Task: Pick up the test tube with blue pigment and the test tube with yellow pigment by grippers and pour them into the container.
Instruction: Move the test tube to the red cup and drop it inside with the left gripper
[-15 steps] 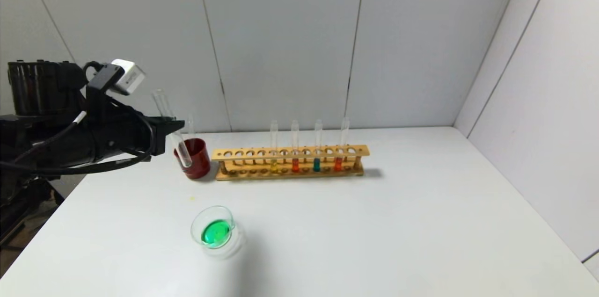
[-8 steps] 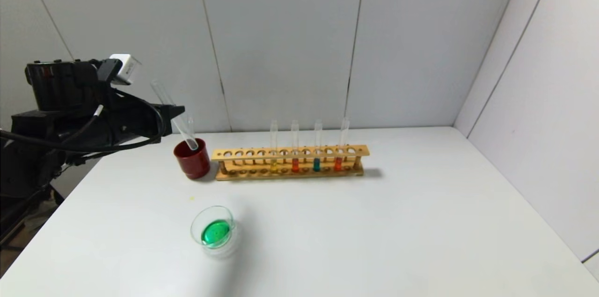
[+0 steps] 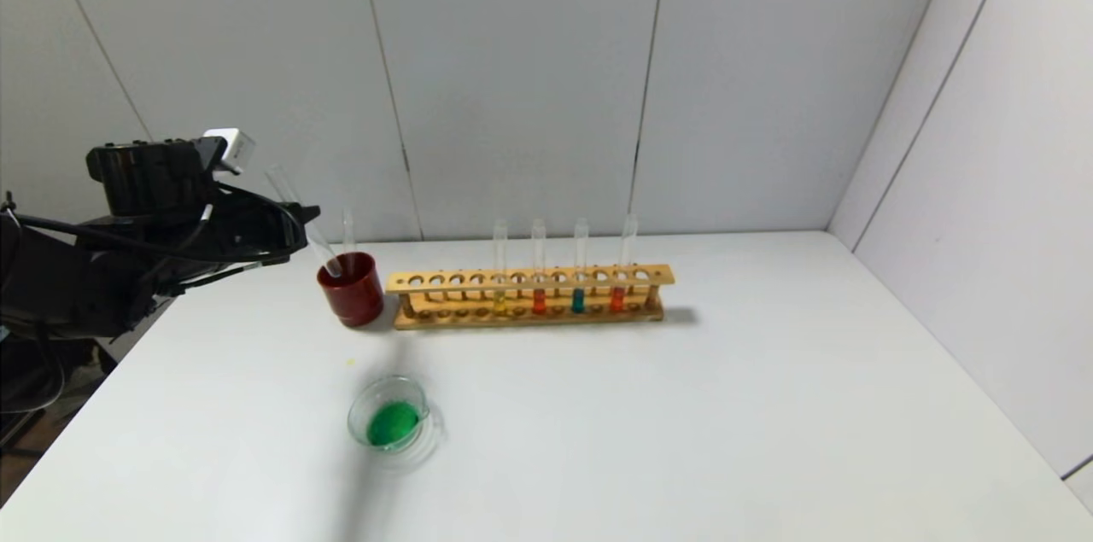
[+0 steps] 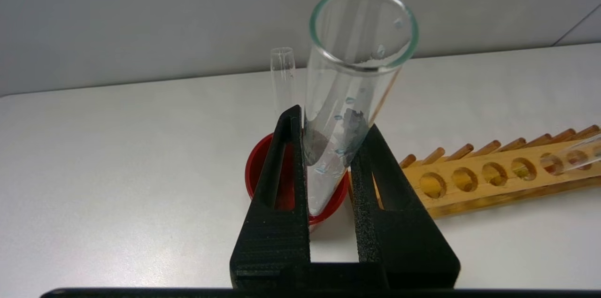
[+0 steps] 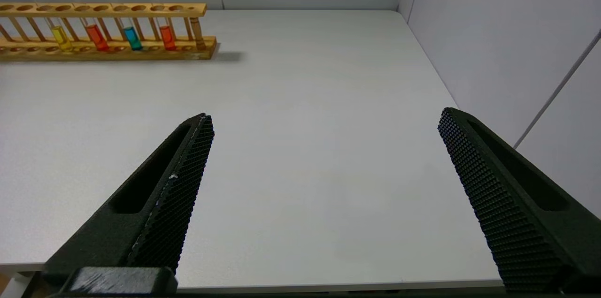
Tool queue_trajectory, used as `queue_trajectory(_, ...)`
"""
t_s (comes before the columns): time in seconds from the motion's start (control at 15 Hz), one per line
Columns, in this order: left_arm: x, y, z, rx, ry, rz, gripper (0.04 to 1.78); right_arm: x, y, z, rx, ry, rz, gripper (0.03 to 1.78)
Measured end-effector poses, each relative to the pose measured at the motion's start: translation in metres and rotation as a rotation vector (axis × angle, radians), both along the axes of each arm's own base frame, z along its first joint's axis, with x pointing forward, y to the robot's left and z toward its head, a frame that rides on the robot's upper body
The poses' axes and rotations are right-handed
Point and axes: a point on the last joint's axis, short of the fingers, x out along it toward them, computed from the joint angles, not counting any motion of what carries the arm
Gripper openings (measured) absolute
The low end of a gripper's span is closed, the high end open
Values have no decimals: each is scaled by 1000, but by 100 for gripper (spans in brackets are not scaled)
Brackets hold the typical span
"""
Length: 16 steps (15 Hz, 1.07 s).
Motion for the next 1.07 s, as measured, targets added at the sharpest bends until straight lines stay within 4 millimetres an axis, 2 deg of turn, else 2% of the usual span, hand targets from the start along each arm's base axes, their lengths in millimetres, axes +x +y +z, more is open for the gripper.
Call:
queue_trajectory(0.27, 15, 3, -8, 3, 6, 4, 31, 0, 0, 0, 0, 0, -1, 175)
queue_trajectory(1.07, 37, 14, -36, 68, 36, 5, 31, 0, 0, 0, 0, 0, -1, 175)
